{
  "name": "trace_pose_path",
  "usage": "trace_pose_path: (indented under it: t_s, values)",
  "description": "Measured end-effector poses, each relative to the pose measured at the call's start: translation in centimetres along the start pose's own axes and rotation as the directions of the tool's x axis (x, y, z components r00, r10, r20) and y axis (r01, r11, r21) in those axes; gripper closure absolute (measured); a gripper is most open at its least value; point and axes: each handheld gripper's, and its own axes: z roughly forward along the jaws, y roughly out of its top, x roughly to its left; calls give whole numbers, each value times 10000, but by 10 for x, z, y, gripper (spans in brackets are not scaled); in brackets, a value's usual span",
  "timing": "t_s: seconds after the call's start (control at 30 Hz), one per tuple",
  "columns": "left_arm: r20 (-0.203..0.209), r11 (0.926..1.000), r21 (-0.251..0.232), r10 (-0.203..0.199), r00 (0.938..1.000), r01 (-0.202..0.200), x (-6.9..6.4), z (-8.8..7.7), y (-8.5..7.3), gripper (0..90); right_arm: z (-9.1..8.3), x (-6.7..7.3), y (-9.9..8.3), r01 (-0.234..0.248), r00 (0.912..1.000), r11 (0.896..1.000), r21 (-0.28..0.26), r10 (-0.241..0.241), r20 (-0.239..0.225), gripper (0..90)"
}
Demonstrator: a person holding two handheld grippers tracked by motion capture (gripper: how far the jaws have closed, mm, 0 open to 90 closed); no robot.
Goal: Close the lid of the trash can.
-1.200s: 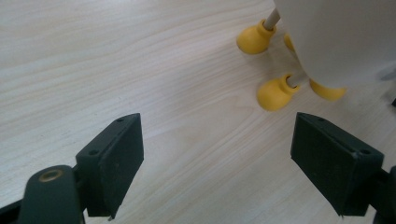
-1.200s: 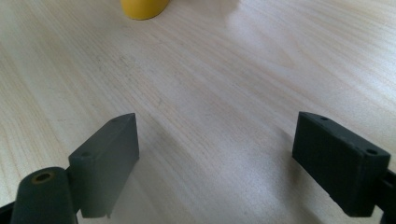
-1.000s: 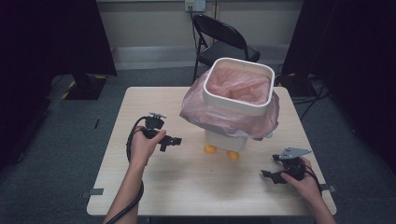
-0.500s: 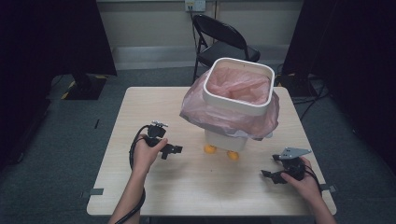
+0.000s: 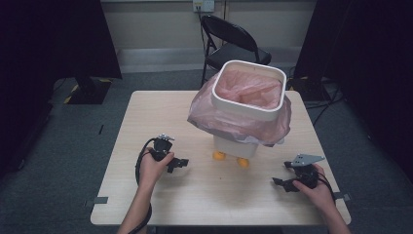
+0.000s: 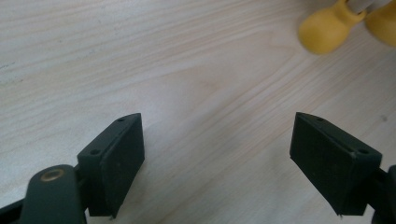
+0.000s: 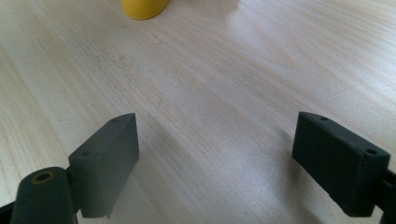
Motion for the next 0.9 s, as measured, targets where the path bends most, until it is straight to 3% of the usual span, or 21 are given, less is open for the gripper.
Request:
trace_pose_path:
  t_s: [0.17,0.33,0.53,0.63,0.7,0.73,0.77,0.8,0.83,0.9]
  values:
    - [-197,9994,-234,235,9995,-240,2,3,-8,171,0,0,0,-1,10000,10000,2,1,2,140]
    - [-379,9953,-574,761,9964,-782,2,3,-14,159,0,0,0,0,10000,10000,3,0,1,140]
    - [-782,9793,-870,1762,9812,-1828,-1,5,-23,152,0,0,0,0,10000,10000,2,0,-1,139]
    - [-1108,9621,-930,2459,9629,-2564,-4,7,-28,147,0,0,0,-1,10000,10000,3,1,-2,140]
    - [-1220,9550,-1060,2641,9568,-2771,-5,7,-31,135,0,0,0,-4,10000,10000,3,4,-1,140]
    - [-1164,9562,-1180,2547,9600,-2680,-5,8,-33,123,0,0,0,-3,10000,10000,3,3,-3,139]
    - [-1137,9519,-1283,2645,9577,-2782,-4,9,-34,115,0,0,0,-3,10000,10000,4,3,-3,140]
    - [-1118,9530,-1394,2548,9605,-2691,-5,9,-35,113,0,0,0,-2,10000,10000,3,2,-4,140]
    - [-1180,9474,-1434,2706,9555,-2860,-4,9,-36,112,0,0,0,-2,10000,10000,2,2,-3,140]
    - [-1178,9466,-1437,2732,9547,-2886,-4,9,-36,108,0,0,0,-2,10000,10000,3,2,-1,140]
